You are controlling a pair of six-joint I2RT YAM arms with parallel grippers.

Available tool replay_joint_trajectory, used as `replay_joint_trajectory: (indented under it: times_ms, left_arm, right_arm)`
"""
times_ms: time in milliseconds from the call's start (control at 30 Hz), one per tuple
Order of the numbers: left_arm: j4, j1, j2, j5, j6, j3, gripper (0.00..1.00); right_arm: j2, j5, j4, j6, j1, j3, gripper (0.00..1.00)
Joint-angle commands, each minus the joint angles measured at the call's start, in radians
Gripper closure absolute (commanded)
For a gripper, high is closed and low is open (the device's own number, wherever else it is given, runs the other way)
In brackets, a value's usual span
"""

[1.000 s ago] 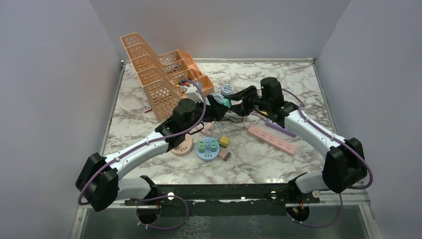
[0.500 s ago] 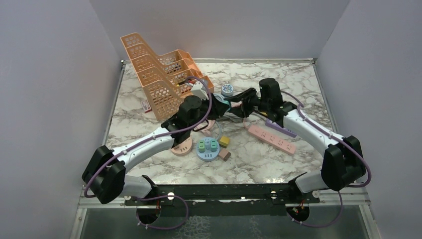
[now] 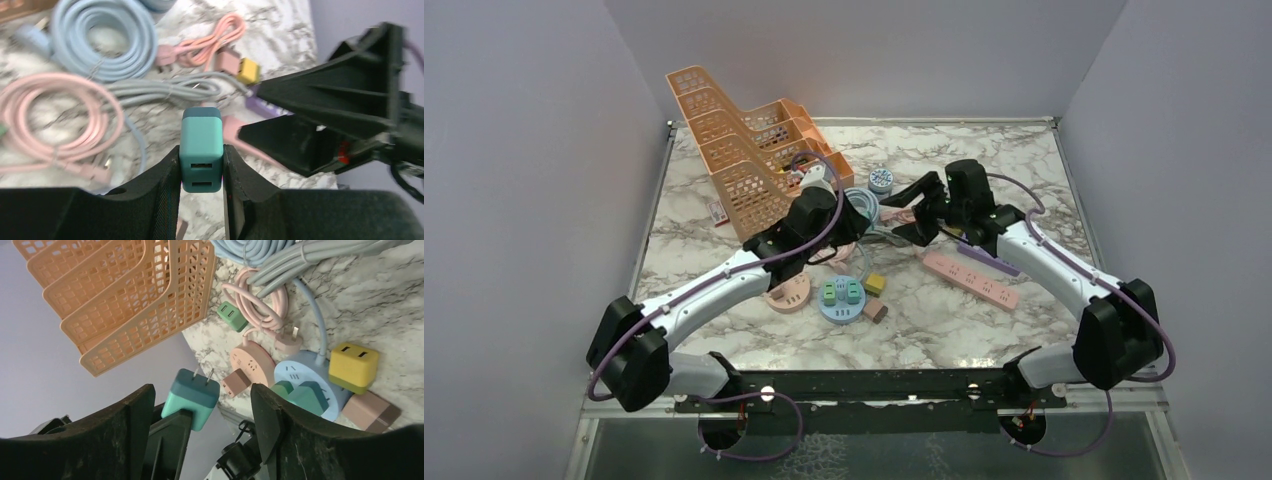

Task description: Insert the plug

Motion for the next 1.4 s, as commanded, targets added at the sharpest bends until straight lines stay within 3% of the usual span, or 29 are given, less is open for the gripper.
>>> replay_joint_trajectory:
  times_ms: [0, 133, 467, 1000, 1367]
  left_arm:
    - [-0.350, 0.016, -0.078, -0.130, -0.097, 0.048, 1.00]
    - [-0.556, 0.081, -0.152, -0.154, -0.159, 0.059, 1.00]
    - [-0.792, 0.212, -0.197, -0.129, -0.152, 0.069, 1.00]
    - [-0.841, 0.242, 0.037, -0.040, -0.104, 0.120, 1.00]
    - [-0.843, 0.242, 0.093, -0.005, -0.088, 0.120, 1.00]
  right_arm:
    - [-0.063, 0.129, -0.076, -0.095, -0.004, -0.004, 0.30]
    - [-0.087, 0.183, -0.115, -0.140, -0.005, -0.007, 0.30]
    - [-0.121, 0.262, -0.158, -0.229, -0.006, -0.007, 0.30]
    - [-0.158, 0.302, -0.131, -0.257, -0.005, -0.062, 0.31]
    - [-0.148, 0.323, -0.117, -0.260, -0.006, -0.067, 0.31]
